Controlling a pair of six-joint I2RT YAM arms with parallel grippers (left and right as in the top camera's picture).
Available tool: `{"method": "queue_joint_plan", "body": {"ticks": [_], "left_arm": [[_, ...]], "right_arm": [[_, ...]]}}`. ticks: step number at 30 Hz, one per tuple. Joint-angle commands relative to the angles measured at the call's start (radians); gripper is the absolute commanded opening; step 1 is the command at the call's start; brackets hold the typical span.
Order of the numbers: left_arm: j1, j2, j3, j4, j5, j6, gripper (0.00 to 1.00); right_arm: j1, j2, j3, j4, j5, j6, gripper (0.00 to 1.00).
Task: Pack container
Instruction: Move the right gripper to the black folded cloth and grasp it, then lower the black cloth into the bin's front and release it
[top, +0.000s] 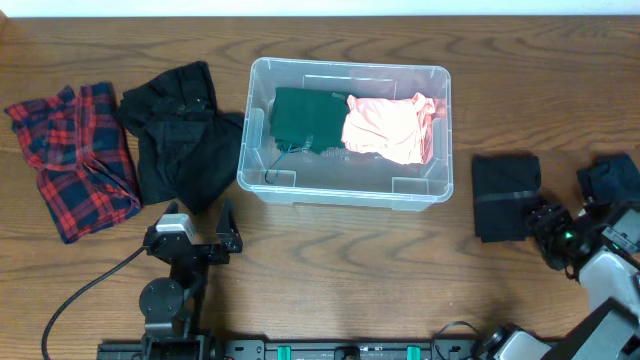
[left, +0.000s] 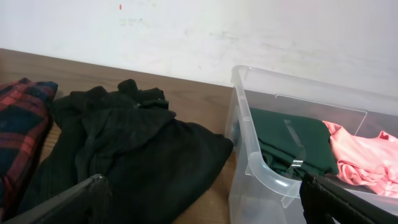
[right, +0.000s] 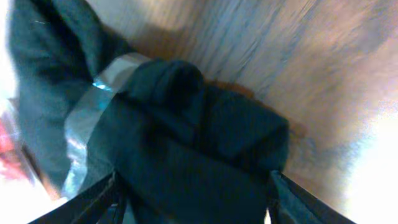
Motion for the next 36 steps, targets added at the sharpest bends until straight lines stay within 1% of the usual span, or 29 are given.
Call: {"method": "queue_joint_plan", "body": {"ticks": [1,2,3,4,5,6,7,11,15,21,25,28,32,36], "left_arm": [[-0.004,-0.006,-0.016,-0.035,0.008,0.005,0.98],[-0.004,-0.006,-0.016,-0.035,0.008,0.005,0.98],[-0.004,-0.006,-0.016,-0.035,0.008,0.005,0.98],[-0.004,-0.006,-0.016,-0.035,0.008,0.005,0.98],[-0.004,-0.006,-0.016,-0.035,0.008,0.005,0.98],[-0.004,-0.006,-0.016,-0.035,0.008,0.005,0.98],[-0.004,-0.006,-0.016,-0.035,0.008,0.005,0.98],[-0.004,-0.006,-0.016,-0.035,0.008,0.005,0.98],[-0.004,-0.006,-0.016,-0.035,0.008,0.005,0.98],[-0.004,-0.006,-0.016,-0.035,0.008,0.005,0.98],[-0.004,-0.006,-0.016,-0.035,0.008,0.005,0.98],[-0.004,-0.006,-0.016,-0.035,0.008,0.005,0.98],[-0.004,-0.006,-0.016,-0.035,0.008,0.005,0.98],[-0.004,-0.006,-0.016,-0.035,0.008,0.005,0.98]], "right_arm": [[0.029,0.056,-0.006,0.03,0.01,0.02,0.62],[0.033,0.066,-0.006,0.039,0.01,0.02,0.57],[0.037,0.075,-0.006,0.05,0.01,0.02,0.48],[0.039,0.077,-0.006,0.055,0.01,0.019,0.35],[0.041,0.077,-0.006,0.063,0.01,0.019,0.2],[0.041,0.077,-0.005,0.071,0.01,0.019,0.07],[0.041,0.077,-0.005,0.082,0.01,0.019,0.01],[0.042,0.072,0.022,0.084,-0.016,0.018,0.01],[0.042,0.035,0.109,0.052,-0.092,-0.005,0.01],[0.095,-0.056,0.38,-0.11,-0.169,-0.085,0.01],[0.197,-0.076,0.584,-0.215,-0.255,-0.189,0.01],[0.299,-0.076,0.701,-0.27,-0.285,-0.221,0.01],[0.445,-0.076,0.785,-0.278,-0.304,-0.23,0.01],[0.61,-0.073,0.794,-0.255,-0.315,-0.23,0.01]]}}
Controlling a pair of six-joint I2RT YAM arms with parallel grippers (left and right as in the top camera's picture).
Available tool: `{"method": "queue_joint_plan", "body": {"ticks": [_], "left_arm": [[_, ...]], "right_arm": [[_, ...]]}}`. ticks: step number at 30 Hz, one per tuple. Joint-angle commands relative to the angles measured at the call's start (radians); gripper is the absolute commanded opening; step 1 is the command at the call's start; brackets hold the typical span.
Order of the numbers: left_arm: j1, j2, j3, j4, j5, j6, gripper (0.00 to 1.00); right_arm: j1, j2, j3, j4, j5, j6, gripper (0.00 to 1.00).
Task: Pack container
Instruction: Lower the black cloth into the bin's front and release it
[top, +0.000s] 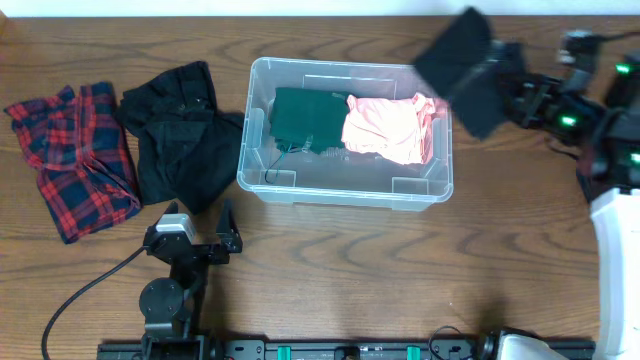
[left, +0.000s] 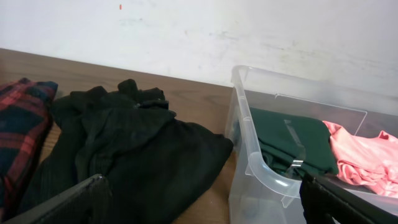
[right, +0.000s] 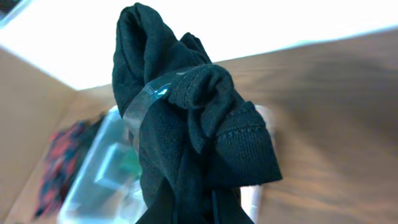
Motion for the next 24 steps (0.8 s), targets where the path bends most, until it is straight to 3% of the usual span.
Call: {"method": "queue_joint_plan", "body": {"ticks": [1,11,24], "left_arm": [[-0.004,-0.006,-0.016,-0.035,0.008,0.005,0.98],[-0.004,-0.006,-0.016,-0.035,0.008,0.005,0.98],[-0.004,-0.006,-0.016,-0.035,0.008,0.005,0.98]], "right_arm": [[0.138,-0.005,0.022,0.007,-0.056,-0.035,0.01],[0.47,0.204,0.022,0.045,-0.04,-0.139,0.01],[0.553,0.449,0.022,0.124,-0.077,-0.199,0.01]]}}
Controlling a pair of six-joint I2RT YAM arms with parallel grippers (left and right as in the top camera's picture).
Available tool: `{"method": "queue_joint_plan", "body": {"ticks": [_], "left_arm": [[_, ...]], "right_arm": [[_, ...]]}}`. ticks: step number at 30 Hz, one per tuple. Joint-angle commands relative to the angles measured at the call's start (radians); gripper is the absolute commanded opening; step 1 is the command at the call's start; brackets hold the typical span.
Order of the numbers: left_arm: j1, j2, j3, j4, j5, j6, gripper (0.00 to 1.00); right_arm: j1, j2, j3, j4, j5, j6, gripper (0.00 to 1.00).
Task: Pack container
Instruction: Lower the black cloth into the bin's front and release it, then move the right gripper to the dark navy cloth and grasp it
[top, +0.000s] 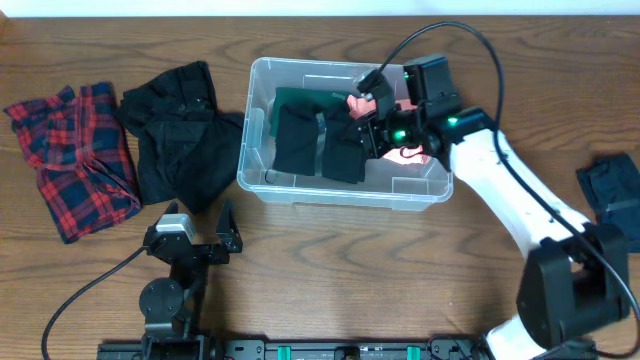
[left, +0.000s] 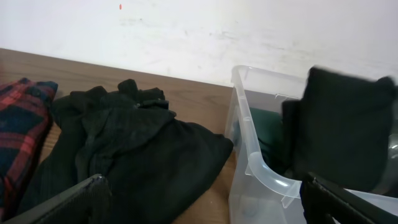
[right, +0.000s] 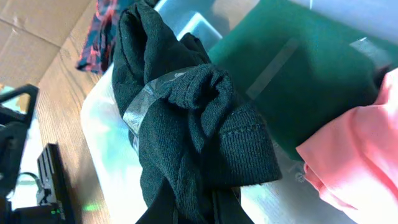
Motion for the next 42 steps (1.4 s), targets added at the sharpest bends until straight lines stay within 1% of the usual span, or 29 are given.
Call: {"method": "queue_joint_plan", "body": {"ticks": [1,6,7,9,10,11,12,17,21,24,29,32,34,35,39,42], "left_arm": [[-0.004,-0.006,-0.016,-0.035,0.008,0.005,0.98],[-0.004,-0.006,-0.016,-0.035,0.008,0.005,0.98],[-0.004,-0.006,-0.016,-0.035,0.008,0.005,0.98],[-0.004,-0.006,-0.016,-0.035,0.008,0.005,0.98],[-0.004,-0.006,-0.016,-0.035,0.008,0.005,0.98],[-0.004,-0.006,-0.016,-0.035,0.008,0.005,0.98],[-0.004,-0.006,-0.016,-0.035,0.008,0.005,0.98],[-0.004,-0.006,-0.016,-0.035,0.008,0.005,0.98],[-0.004,-0.006,-0.016,-0.035,0.008,0.005,0.98],[-0.004,-0.006,-0.016,-0.035,0.008,0.005,0.98],[-0.004,-0.006,-0.016,-0.035,0.008,0.005,0.98],[-0.004,-0.006,-0.016,-0.035,0.008,0.005,0.98],[-0.004,-0.006,-0.016,-0.035,0.008,0.005,0.98],[-0.004,-0.006,-0.016,-0.035,0.008,0.005,0.98],[-0.004,-0.006,-0.016,-0.035,0.008,0.005,0.98],[-0.004,-0.006,-0.016,-0.035,0.008,0.005,0.98]], "right_arm": [[0.032,0.042,0.021,0.021,-0.06,-0.037,0.01],[0.068,0.088,0.021,0.038,-0.063,-0.039,0.01],[0.074,0.094,0.021,0.039,-0.063,-0.045,0.26],[0.081,0.094,0.021,0.04,-0.055,-0.045,0.82],[0.082,0.094,0.021,0.04,-0.043,-0.045,0.91],[0.082,0.094,0.021,0.04,-0.036,-0.044,0.96],[0.079,0.094,0.023,0.04,-0.033,-0.044,0.99],[0.05,0.092,0.045,0.028,-0.034,-0.036,0.99],[0.02,0.09,0.13,-0.051,-0.033,-0.041,0.99],[-0.002,0.09,0.248,-0.174,-0.019,-0.069,0.99],[-0.064,0.089,0.469,-0.443,0.085,-0.088,0.99],[-0.15,0.087,0.576,-0.607,0.139,-0.01,0.99],[-0.226,0.077,0.614,-0.706,0.184,0.075,0.99],[-0.272,0.066,0.619,-0.747,0.195,0.092,0.99],[-0.45,0.029,0.618,-0.891,0.201,0.092,0.99],[-0.593,0.003,0.618,-0.984,0.25,0.114,0.99]]}}
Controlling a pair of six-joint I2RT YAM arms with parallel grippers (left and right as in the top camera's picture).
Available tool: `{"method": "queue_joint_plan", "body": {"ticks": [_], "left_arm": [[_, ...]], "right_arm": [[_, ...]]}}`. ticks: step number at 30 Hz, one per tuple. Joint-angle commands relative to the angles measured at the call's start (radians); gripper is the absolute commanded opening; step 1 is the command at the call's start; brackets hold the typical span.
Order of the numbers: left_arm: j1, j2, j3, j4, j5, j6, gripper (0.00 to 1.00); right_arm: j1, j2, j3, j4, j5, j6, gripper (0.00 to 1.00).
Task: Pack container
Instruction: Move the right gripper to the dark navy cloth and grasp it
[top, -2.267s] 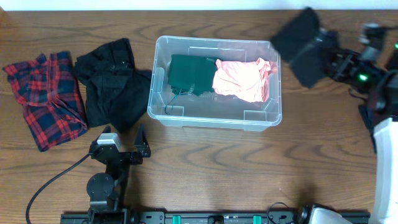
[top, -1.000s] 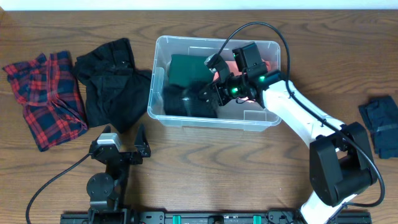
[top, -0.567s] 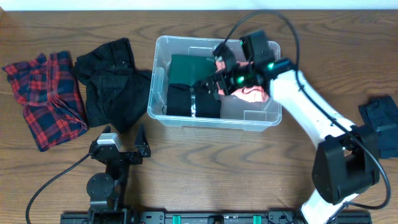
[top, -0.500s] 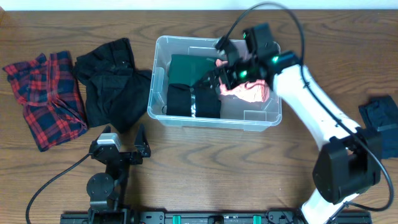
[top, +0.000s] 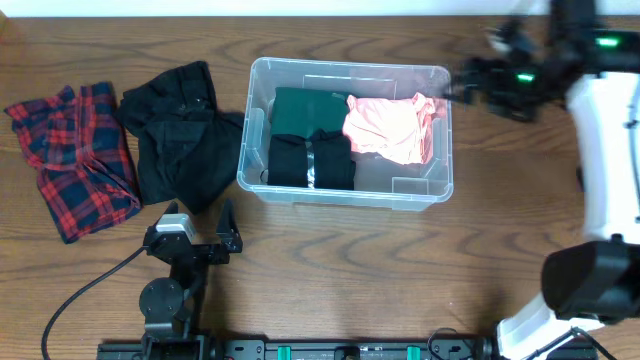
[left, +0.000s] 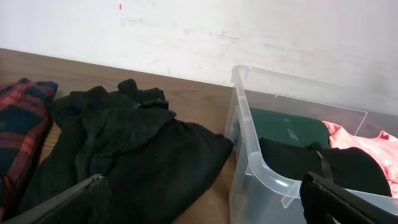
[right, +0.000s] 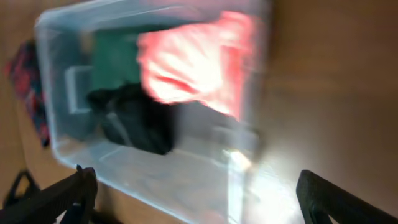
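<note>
The clear plastic container (top: 437, 186) stands mid-table. Inside lie a green garment (top: 305, 108), a pink garment (top: 385, 125) and a folded black garment (top: 311, 161) at the front left. My right gripper (top: 468, 84) hovers just past the container's far right corner, open and empty. Its blurred wrist view looks down on the container (right: 249, 168), with the black garment (right: 137, 121) and the pink garment (right: 193, 62) inside. My left gripper (top: 197, 236) rests open near the front edge, facing a loose black pile (left: 124, 155) and the container (left: 249, 162).
A red plaid garment (top: 75, 155) lies at the far left, beside a rumpled black pile of clothes (top: 180, 130) that touches the container's left side. A cable runs from the left arm's base toward the front left. A white wall rises behind the table.
The folded black garment, held over the container's left half, now lies inside at the front left. My right gripper has let go and stands open beyond the container's far right corner.
My right gripper was on a folded black garment lying on the table at the right. Then it held that garment in the air near the container's far right corner, then over the green garment. Now the garment lies packed and the gripper is clear. The left arm never moved.
</note>
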Motion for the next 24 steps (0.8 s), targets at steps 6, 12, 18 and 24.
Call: {"method": "queue_joint_plan", "body": {"ticks": [6,12,18,24], "left_arm": [[-0.004,-0.005,-0.016,-0.035,0.008,0.005,0.98],[-0.004,-0.005,-0.016,-0.035,0.008,0.005,0.98],[-0.004,-0.005,-0.016,-0.035,0.008,0.005,0.98],[-0.004,-0.005,-0.016,-0.035,0.008,0.005,0.98]], "right_arm": [[-0.348,-0.126,-0.051,-0.082,0.185,0.162,0.99],[-0.57,-0.191,-0.241,-0.013,0.235,0.19,0.99],[-0.785,-0.21,-0.482,0.189,0.229,0.204,0.99],[-0.892,-0.21,-0.663,0.407,0.228,0.204,0.97]]}}
